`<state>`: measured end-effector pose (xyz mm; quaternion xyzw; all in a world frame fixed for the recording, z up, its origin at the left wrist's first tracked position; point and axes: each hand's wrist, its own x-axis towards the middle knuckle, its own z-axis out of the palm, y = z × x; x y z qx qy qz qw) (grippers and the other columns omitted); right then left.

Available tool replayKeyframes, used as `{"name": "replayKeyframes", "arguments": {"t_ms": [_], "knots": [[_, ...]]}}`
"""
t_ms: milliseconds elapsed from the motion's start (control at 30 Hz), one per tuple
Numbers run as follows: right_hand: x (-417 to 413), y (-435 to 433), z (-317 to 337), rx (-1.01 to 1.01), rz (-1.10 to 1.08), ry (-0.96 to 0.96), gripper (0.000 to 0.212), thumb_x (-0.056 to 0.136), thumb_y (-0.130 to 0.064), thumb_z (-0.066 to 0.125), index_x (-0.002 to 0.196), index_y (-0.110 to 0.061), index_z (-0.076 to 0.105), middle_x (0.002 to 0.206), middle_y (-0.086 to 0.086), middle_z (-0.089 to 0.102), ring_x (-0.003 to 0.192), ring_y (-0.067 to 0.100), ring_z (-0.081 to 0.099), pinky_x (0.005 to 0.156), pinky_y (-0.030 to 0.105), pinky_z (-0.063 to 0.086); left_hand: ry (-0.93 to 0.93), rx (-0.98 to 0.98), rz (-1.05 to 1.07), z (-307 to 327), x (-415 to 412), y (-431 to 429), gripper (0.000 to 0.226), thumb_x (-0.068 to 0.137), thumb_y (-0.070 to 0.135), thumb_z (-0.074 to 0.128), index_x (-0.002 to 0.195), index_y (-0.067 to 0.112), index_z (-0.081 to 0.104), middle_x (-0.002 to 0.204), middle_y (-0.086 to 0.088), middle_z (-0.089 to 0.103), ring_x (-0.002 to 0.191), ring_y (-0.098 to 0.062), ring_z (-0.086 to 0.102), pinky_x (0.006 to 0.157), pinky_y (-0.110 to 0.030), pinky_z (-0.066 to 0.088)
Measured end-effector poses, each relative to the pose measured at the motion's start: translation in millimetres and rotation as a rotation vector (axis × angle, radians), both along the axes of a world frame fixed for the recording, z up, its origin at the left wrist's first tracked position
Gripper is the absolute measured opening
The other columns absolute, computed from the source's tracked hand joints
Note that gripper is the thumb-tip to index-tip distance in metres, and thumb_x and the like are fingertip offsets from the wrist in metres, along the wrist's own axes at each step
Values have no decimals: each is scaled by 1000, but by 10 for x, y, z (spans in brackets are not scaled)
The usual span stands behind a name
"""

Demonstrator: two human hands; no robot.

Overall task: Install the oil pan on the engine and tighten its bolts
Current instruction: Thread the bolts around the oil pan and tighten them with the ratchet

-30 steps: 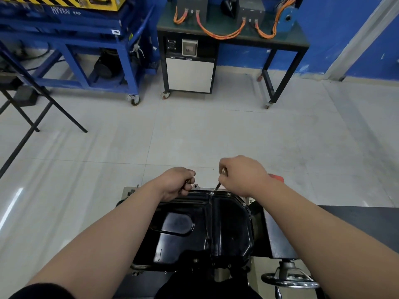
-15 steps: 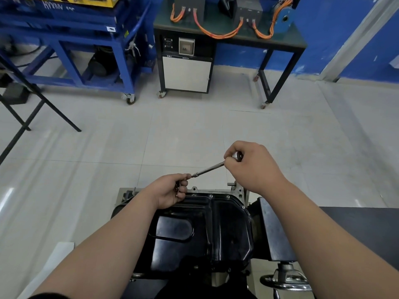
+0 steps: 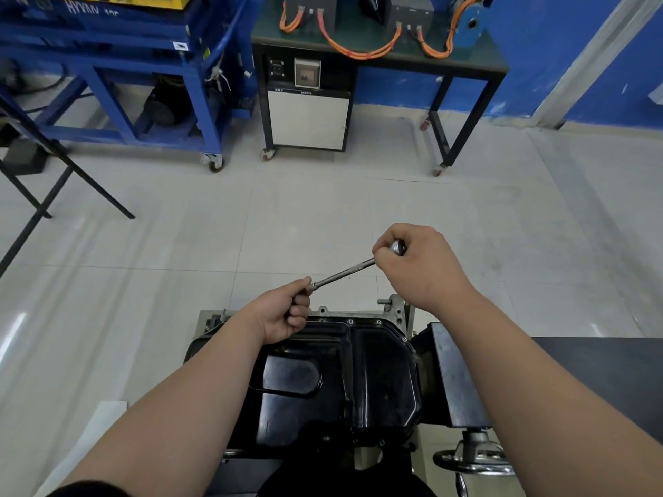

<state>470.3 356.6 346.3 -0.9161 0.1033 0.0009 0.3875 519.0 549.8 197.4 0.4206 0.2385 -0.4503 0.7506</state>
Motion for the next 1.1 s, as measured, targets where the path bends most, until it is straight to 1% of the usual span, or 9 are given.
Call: {"name": "replayKeyframes", "arguments": {"t_ms": [133, 333, 533, 700, 767, 833, 933, 1000, 1100], "knots": [[-5, -26, 25, 33, -35, -25, 16, 74, -20, 52, 62, -26, 61, 50, -12, 49, 39, 8, 41, 42, 23, 39, 14, -2, 2, -9, 11, 28, 30, 94, 33, 47, 67, 21, 42, 47, 10, 24, 33, -3, 21, 29, -13, 15], [-29, -31, 13, 1, -17, -10, 16, 75, -19, 54, 64, -27, 61, 54, -10, 49, 43, 10, 43, 49, 26, 42, -11, 32, -41, 1, 17, -5, 33, 93, 40, 48, 65, 23, 41, 48, 11, 25, 34, -4, 20, 32, -13, 12], [-11, -49, 28, 45, -26, -28, 17, 74, -18, 53, 62, -25, 62, 53, -9, 50, 37, 9, 43, 35, 19, 37, -1, 60, -16, -21, 29, -36, 34, 91, 42, 51, 66, 22, 40, 46, 11, 26, 33, -4, 20, 31, -13, 12], [0, -18, 1, 7, -4, -27, 15, 75, -20, 54, 64, -27, 61, 53, -12, 50, 42, 7, 41, 46, 23, 40, 13, 82, -9, -37, 37, -42, 34, 90, 43, 54, 67, 23, 39, 45, 11, 25, 32, -4, 20, 31, -13, 13], [-15, -11, 17, -40, 66, -36, 11, 76, -21, 55, 68, -27, 59, 53, -14, 52, 45, 6, 44, 49, 23, 40, 38, 95, -13, -42, 54, -44, 34, 89, 42, 55, 66, 23, 40, 44, 11, 25, 32, -4, 21, 30, -12, 13], [-32, 3, 68, -154, 235, -38, 9, 80, -22, 55, 74, -29, 54, 55, -13, 51, 51, 4, 47, 53, 25, 40, 81, 91, -26, -41, 74, -44, 32, 89, 40, 56, 67, 22, 42, 43, 11, 25, 31, -4, 22, 30, -11, 14], [-14, 30, 153, -306, 481, -53, 11, 86, -22, 54, 82, -31, 49, 58, -15, 46, 59, -1, 45, 57, 27, 31, 154, 58, -66, -29, 106, -30, 33, 89, 38, 56, 65, 22, 42, 42, 10, 25, 30, -4, 23, 29, -11, 15], [11, 26, 184, -345, 549, -86, 6, 87, -21, 54, 86, -27, 52, 61, -15, 45, 61, 1, 45, 59, 26, 29, 190, 36, -109, -15, 130, -24, 34, 90, 37, 55, 63, 21, 40, 41, 10, 26, 29, -4, 24, 28, -10, 14], [30, -27, 211, -394, 615, -122, 6, 87, -21, 54, 91, -23, 57, 72, -13, 51, 66, 10, 47, 62, 28, 36, 213, 35, -192, 11, 161, -21, 34, 90, 34, 51, 61, 22, 38, 40, 10, 25, 28, -4, 23, 27, -10, 14]]}}
